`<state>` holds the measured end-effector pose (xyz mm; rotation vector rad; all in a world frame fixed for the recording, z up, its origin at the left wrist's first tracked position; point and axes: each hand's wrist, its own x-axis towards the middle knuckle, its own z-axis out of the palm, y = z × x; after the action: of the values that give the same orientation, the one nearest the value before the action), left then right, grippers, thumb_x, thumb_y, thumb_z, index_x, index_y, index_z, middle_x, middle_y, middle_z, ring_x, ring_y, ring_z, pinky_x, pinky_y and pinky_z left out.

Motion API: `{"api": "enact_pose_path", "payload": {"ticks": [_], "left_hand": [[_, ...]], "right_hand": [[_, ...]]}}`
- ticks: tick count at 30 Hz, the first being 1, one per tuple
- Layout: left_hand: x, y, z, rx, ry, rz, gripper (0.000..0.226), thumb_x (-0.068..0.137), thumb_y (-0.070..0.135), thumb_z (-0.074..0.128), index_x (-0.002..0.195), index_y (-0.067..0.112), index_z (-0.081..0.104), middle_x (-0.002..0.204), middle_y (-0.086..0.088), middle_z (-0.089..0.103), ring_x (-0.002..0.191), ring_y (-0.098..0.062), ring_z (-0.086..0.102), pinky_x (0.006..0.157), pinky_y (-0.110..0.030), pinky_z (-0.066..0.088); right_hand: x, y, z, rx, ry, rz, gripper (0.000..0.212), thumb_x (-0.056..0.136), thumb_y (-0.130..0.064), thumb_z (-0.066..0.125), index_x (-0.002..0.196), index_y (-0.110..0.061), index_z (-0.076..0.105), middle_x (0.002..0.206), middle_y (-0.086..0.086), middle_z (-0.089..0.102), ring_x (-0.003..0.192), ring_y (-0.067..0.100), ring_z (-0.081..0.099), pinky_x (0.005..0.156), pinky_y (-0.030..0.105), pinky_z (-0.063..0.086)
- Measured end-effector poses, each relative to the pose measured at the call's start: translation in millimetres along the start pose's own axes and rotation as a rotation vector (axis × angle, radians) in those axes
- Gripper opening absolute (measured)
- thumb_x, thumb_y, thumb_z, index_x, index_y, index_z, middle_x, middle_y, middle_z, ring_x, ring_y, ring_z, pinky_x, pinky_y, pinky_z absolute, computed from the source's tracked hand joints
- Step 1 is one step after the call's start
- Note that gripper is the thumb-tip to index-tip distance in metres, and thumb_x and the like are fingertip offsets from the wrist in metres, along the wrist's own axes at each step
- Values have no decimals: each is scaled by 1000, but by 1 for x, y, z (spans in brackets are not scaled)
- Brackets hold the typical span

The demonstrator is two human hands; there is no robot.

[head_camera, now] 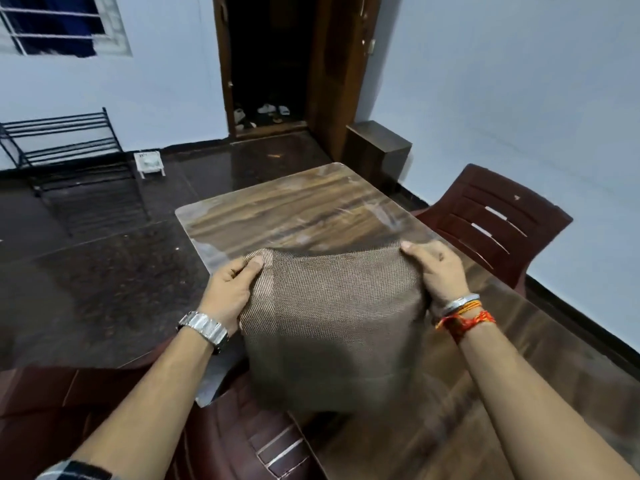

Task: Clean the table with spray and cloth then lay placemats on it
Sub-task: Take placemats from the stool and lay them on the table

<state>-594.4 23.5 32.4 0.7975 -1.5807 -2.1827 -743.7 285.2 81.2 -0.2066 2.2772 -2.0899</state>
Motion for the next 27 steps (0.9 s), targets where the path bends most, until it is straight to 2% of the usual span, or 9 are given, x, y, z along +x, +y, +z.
{"api": "enact_pose_path", "payload": {"ticks": [5, 8, 11, 13, 16, 19, 22, 24, 27], "left_hand": [[11, -40, -6, 246, 215, 248, 10, 95, 14, 67, 99, 18, 75, 81, 11, 72, 74, 2, 66, 73, -19, 55], [30, -98, 2, 385, 368, -36, 10, 84, 20, 76, 84, 11, 73, 79, -12, 72, 79, -25, 70, 77, -38, 56], [30, -138, 5, 629, 434, -328, 9, 81, 12, 72, 88, 10, 68, 102, -19, 75, 99, -36, 69, 83, -35, 53], [21, -148, 9, 775, 381, -389, 28, 78, 9, 73, 105, 4, 64, 112, -20, 71, 105, -37, 66, 85, -36, 51], [13, -155, 18, 1024, 286, -446, 62, 78, 21, 78, 126, 2, 45, 130, -18, 49, 112, -40, 61, 88, -41, 52], [20, -153, 33, 1449, 197, -180, 65, 82, 41, 64, 136, 15, 38, 145, -12, 37, 127, -33, 48, 103, -42, 43], [45, -166, 45, 1523, -129, 64, 69, 96, 52, 40, 158, 35, 15, 169, 0, 10, 152, -32, 14, 122, -50, 9], [58, -181, 45, 1572, -330, 82, 65, 98, 61, 26, 156, 48, -1, 169, 14, -4, 156, -28, -5, 120, -60, -3], [66, -202, 37, 1614, -362, 24, 62, 97, 68, 16, 152, 57, -8, 167, 21, -13, 155, -24, -16, 115, -66, -15]], "right_hand": [[32, 45, 22, -217, 71, -128, 32, 64, -29, 82, 57, -15, 53, 59, -3, 52, 59, 15, 46, 61, 35, 41], [47, 104, 42, -714, 32, 127, 61, 70, -53, 76, 113, -14, 60, 116, 10, 63, 106, 30, 57, 89, 40, 44], [26, 146, 61, -1130, -92, 70, 84, 82, -63, 55, 147, -19, 26, 156, 4, 23, 137, 36, 22, 109, 52, 26], [-5, 171, 73, -1181, -328, 69, 82, 83, -68, 46, 150, -32, 14, 160, -4, 8, 143, 35, 6, 111, 59, 17], [-49, 210, 79, -1271, -599, 349, 89, 70, -90, 27, 142, -55, -9, 157, -9, -24, 141, 40, -20, 104, 71, 0], [-57, 225, 75, -1290, -635, 343, 93, 59, -97, 24, 134, -63, -19, 149, -9, -39, 136, 42, -32, 101, 73, -11], [-43, 224, 66, -1304, -691, 241, 91, 60, -95, 31, 130, -68, -19, 144, -13, -43, 135, 40, -35, 102, 71, -13], [-39, 225, 63, -1305, -710, 219, 91, 60, -94, 34, 129, -69, -20, 145, -14, -43, 134, 37, -38, 102, 71, -15], [-39, 222, 65, -1313, -692, 250, 91, 58, -95, 34, 127, -71, -20, 144, -17, -44, 133, 35, -39, 97, 74, -13]]}}
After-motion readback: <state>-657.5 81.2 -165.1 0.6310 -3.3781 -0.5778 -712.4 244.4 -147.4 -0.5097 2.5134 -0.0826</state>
